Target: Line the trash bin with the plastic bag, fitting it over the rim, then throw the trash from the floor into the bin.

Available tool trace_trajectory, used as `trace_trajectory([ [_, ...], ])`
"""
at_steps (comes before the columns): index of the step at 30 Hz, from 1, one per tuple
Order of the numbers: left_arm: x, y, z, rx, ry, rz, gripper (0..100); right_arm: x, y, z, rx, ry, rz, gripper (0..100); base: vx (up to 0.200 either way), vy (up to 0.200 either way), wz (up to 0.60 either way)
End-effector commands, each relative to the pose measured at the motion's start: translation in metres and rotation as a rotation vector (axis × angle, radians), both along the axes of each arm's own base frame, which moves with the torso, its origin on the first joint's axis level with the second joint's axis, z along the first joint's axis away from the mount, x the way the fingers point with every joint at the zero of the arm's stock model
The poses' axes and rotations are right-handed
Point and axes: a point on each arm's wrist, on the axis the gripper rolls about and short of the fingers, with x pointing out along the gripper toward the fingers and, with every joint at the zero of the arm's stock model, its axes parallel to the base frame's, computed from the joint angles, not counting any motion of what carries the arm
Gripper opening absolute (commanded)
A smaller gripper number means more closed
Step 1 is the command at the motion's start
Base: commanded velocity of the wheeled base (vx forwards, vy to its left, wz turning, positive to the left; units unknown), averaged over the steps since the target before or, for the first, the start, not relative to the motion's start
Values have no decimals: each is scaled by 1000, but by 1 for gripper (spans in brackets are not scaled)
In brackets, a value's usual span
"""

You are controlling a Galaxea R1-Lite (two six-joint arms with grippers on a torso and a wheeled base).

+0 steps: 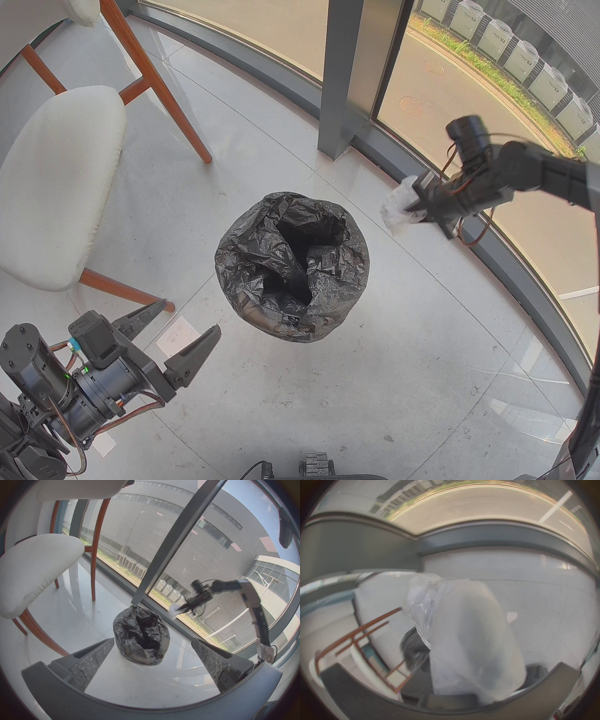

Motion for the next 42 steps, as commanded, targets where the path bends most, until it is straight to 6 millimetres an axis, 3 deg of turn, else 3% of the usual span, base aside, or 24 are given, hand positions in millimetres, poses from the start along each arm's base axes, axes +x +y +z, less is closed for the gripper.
trace_trajectory([
  [1,22,16,28,-78,-131,136,100,-125,18,79,18,-163,380,0,0,0,0],
  [2,24,18,30,-82,-139,148,100,-126,21,77,15,-155,393,0,0,0,0],
  [5,30,27,36,-91,-165,195,100,-132,60,54,-21,-91,516,0,0,0,0],
  [9,32,29,36,-91,-165,207,100,-115,119,3,-123,-34,614,0,0,0,0],
  [14,33,40,37,-83,-172,261,100,-85,144,-26,-145,-100,582,0,0,0,0],
  [17,32,41,35,-81,-167,266,100,-70,154,-41,-164,-134,548,0,0,0,0],
  [20,32,41,35,-82,-168,267,100,-66,159,-40,-155,-197,522,0,0,0,0],
  [32,31,41,37,-84,-177,266,100,-45,136,-37,-213,-259,503,0,0,0,0],
  [33,31,41,37,-84,-177,266,100,-45,135,-37,-213,-259,502,100,0,0,0],
  [37,34,41,45,-97,-211,262,100,-41,128,-25,-229,-314,436,100,0,0,0],
  [39,35,44,58,-116,-267,273,100,-48,118,-1,-228,-371,380,100,0,0,0],
  [40,35,48,72,-134,-329,279,100,-59,103,22,-214,-413,348,100,0,0,0],
  [42,33,50,98,-160,-443,248,100,-79,77,50,-204,-441,311,100,0,0,0],
])
